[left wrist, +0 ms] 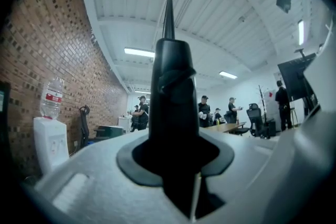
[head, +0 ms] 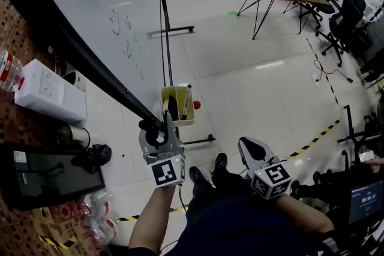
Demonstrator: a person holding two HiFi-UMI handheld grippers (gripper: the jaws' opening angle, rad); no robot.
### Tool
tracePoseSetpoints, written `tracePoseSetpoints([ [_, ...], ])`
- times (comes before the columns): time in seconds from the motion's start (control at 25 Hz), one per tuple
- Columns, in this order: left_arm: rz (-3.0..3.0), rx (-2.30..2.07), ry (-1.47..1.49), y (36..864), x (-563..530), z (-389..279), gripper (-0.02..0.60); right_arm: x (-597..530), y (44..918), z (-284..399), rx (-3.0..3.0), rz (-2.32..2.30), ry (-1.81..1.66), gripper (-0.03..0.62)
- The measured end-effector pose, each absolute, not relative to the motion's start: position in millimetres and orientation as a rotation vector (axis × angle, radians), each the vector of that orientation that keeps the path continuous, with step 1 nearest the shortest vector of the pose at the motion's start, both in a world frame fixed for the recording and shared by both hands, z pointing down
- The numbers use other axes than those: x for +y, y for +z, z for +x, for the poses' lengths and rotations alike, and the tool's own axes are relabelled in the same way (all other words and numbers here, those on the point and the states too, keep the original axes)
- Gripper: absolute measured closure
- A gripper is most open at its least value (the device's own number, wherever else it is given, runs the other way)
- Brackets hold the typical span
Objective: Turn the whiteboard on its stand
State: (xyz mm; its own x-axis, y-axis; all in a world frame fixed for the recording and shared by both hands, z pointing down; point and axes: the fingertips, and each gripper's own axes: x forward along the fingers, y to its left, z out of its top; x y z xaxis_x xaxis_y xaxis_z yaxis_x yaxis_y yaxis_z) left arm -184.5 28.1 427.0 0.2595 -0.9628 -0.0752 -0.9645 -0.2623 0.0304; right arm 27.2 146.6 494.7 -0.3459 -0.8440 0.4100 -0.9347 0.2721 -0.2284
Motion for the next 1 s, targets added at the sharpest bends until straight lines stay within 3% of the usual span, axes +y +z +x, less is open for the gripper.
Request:
tracePoseSetpoints([
  [0.76, -2.397, 2.006, -0.009, 429.4, 120.6, -175.4, 0.442, 208.7, 519.5, 114.0, -2.443, 1.655, 0.874, 0.579],
  [1.0, -2.39, 2.009, -0.021, 445.2, 138.5, -170.1, 0.44, 227.6, 512.9, 101.4, -2.506, 1.578, 0.849, 0.579],
])
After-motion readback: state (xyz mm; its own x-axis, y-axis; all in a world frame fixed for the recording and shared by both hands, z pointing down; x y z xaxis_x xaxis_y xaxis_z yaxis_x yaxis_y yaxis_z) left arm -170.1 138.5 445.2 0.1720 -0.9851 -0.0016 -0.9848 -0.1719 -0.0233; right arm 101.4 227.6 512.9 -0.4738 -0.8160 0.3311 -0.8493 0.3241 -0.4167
